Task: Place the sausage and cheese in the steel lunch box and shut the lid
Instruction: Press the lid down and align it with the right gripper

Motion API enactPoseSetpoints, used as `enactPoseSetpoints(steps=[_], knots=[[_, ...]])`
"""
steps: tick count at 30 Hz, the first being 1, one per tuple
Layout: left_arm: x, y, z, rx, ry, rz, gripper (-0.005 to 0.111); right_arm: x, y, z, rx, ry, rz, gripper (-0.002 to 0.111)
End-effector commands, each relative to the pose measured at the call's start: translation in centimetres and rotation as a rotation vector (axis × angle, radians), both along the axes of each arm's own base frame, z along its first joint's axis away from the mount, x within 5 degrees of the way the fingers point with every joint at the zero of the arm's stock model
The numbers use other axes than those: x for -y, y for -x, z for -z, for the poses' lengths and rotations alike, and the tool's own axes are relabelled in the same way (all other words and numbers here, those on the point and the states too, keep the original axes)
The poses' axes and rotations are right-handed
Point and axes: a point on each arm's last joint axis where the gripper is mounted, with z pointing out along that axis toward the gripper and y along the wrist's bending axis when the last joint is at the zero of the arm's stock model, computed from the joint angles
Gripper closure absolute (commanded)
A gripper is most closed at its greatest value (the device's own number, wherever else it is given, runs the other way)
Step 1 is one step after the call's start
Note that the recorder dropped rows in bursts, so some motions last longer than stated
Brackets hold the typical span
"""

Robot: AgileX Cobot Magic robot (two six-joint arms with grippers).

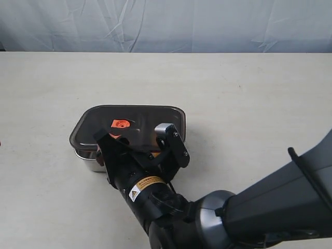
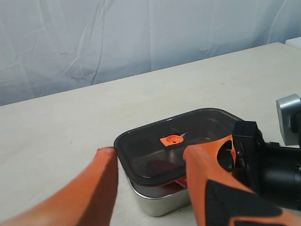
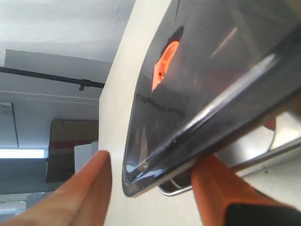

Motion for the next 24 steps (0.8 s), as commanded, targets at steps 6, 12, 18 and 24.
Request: enactPoseSetpoints(steps=[6, 12, 18, 24], knots=[[0.0, 0.0, 0.0, 0.009, 0.009, -0.003, 0.062, -0.3, 0.8, -0.9, 0.028, 0.017, -0.133, 0.058], [0.0, 0.0, 0.0, 0.009, 0.009, -0.003, 0.062, -0.4, 1.2, -0.5, -0.017, 0.053, -0.170, 0.058], [0.0, 0.0, 0.0, 0.009, 0.009, -0.003, 0.062, -0.6, 1.7, -0.2, -0.046, 0.078, -0.234, 0.058], [0.0, 0.1, 0.0, 0.006, 0.008, -0.001, 0.062, -1.4, 2.8, -0.8, -0.036, 0.030, -0.387, 0.058]])
